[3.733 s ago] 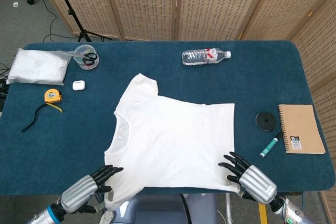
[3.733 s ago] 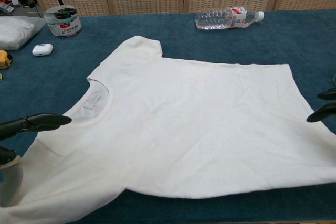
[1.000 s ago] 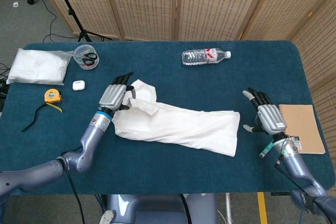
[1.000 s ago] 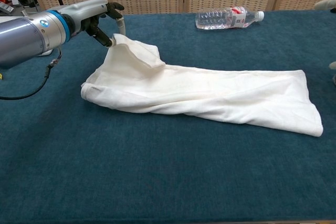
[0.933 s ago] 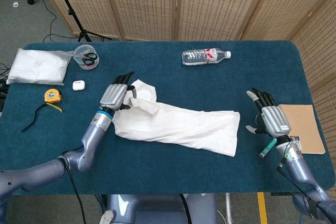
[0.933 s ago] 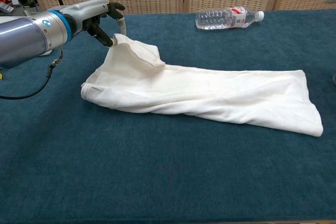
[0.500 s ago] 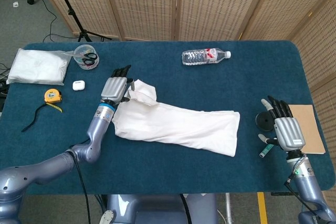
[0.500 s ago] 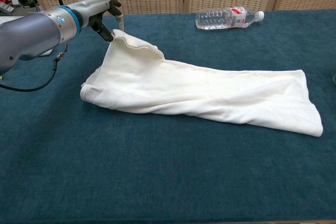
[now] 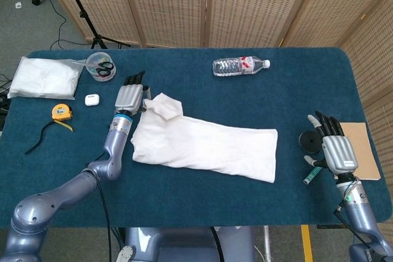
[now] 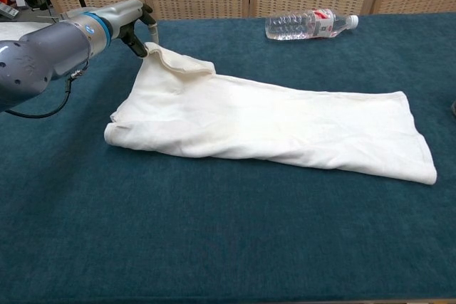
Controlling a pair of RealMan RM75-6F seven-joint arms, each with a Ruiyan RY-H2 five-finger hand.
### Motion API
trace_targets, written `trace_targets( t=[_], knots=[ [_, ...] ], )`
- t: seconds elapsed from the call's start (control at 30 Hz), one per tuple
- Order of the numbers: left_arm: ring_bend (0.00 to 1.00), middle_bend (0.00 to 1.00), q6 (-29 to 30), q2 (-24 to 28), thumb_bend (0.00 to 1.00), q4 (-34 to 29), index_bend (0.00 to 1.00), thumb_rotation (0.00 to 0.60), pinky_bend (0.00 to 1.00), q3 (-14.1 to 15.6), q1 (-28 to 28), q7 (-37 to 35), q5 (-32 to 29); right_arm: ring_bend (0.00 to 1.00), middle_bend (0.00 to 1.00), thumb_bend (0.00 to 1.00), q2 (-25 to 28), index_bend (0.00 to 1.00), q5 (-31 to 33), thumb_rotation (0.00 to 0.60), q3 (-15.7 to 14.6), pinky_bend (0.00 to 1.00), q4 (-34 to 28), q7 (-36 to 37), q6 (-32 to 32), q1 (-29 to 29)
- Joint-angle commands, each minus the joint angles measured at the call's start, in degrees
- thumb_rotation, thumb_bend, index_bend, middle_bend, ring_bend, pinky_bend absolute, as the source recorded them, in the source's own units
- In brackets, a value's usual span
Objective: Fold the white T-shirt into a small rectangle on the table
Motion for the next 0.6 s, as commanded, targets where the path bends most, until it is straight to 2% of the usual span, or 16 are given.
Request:
trace_targets(
  t=[0.03, 0.27, 0.3, 0.4, 0.43, 0.6],
  knots=[
    [0.00, 0.00, -2.7, -3.9, 0.55, 6.8, 0.74, 0.600, 0.00, -0.1, -2.4, -3.0, 2.2, 0.00, 0.00, 0.00, 0.0, 0.00, 0.0, 0.600, 0.1, 0.00, 0.0, -0.2, -0.1, 0.0],
    [0.00, 0.00, -4.3, -8.3, 0.54, 16.1, 0.73, 0.600, 0.00, -0.1, -4.9, -7.2, 5.2, 0.00, 0.00, 0.00, 0.0, 0.00, 0.3, 0.600, 0.4, 0.00, 0.1, -0.5, -0.6, -0.1],
    [0.00, 0.00, -4.3, -8.8, 0.52, 17.1, 0.64, 0.600, 0.00, 0.0, -5.0, -7.3, 5.6, 0.00, 0.00, 0.00, 0.0, 0.00, 0.4, 0.600, 0.4, 0.00, 0.1, -0.5, -0.6, -0.1],
    [0.00, 0.00, -2.3, -10.2, 0.47, 19.6, 0.12, 0.600, 0.00, 0.0, -5.4, -8.6, 6.8, 0.00, 0.00, 0.00, 0.1, 0.00, 0.4, 0.600, 0.5, 0.00, 0.0, -0.3, -0.7, -0.2],
    [0.00, 0.00, -1.1, -10.5, 0.46, 20.2, 0.01, 0.600, 0.00, 0.1, -5.4, -9.3, 7.4, 0.00, 0.00, 0.00, 0.1, 0.00, 0.3, 0.600, 0.5, 0.00, -0.1, -0.3, -0.8, -0.2],
    [0.00, 0.00, 2.2, -11.0, 0.44, 22.1, 0.00, 0.600, 0.00, 0.9, -5.2, -12.6, 10.3, 0.00, 0.00, 0.00, 0.2, 0.00, 0.2, 0.600, 0.6, 0.00, -0.1, -0.3, -1.0, -0.2]
  ],
)
